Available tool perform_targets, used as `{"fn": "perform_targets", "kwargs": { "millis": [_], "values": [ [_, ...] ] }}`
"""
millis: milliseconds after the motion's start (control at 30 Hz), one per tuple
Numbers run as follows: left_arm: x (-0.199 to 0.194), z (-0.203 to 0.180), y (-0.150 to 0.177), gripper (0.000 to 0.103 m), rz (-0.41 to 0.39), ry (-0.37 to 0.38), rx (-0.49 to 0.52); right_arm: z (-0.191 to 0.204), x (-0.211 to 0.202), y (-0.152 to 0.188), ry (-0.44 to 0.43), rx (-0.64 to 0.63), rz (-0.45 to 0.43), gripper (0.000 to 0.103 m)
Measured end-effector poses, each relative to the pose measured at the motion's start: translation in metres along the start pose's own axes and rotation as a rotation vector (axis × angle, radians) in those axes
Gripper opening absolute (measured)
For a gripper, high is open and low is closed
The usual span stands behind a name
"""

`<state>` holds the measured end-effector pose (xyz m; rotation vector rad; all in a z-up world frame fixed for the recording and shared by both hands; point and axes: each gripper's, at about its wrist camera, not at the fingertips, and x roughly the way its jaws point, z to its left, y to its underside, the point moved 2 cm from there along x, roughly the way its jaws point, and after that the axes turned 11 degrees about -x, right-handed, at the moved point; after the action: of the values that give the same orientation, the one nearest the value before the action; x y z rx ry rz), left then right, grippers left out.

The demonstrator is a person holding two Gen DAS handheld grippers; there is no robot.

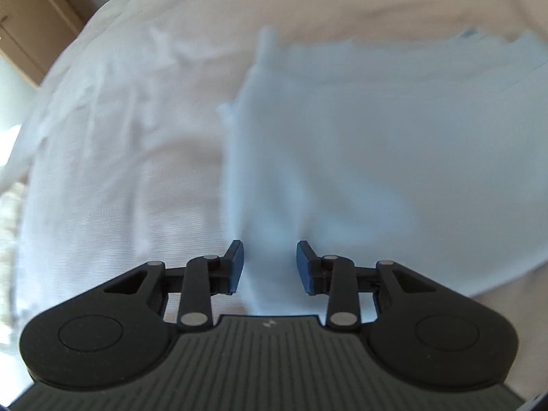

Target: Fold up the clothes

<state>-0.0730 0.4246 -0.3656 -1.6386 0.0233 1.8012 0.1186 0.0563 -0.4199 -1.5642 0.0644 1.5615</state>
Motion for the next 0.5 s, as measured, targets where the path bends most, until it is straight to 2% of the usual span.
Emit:
{"fn": "perform_targets", "kwargs": {
  "millis": [100,133,267,400,500],
  "values": [
    [-0.007,0.015,-0.008,0.031,0.02,0.049,-0.05,-0.036,-0.023,-0.003,0.004,0.185,-0.047,0.037],
    [-0.013,0.017,-0.01,0.031,0.02,0.069,-0.052,-0.044,-0.033,0.001,-0.007,0.242,-0.062,0.044],
    [-0.031,0.017,-0.01,0.031,0.024,0.158,-0.053,-0.065,-0.054,0.034,-0.122,0.493,-0.066,0.048],
    [-0.036,0.005,-0.005,0.031,0.044,0.241,-0.053,-0.069,-0.041,0.074,-0.204,0.703,-0.033,0.051],
    [-0.033,-0.003,-0.003,0.031,0.047,0.252,-0.038,-0.073,-0.023,0.09,-0.264,0.847,-0.057,0.051]
  ]
}}
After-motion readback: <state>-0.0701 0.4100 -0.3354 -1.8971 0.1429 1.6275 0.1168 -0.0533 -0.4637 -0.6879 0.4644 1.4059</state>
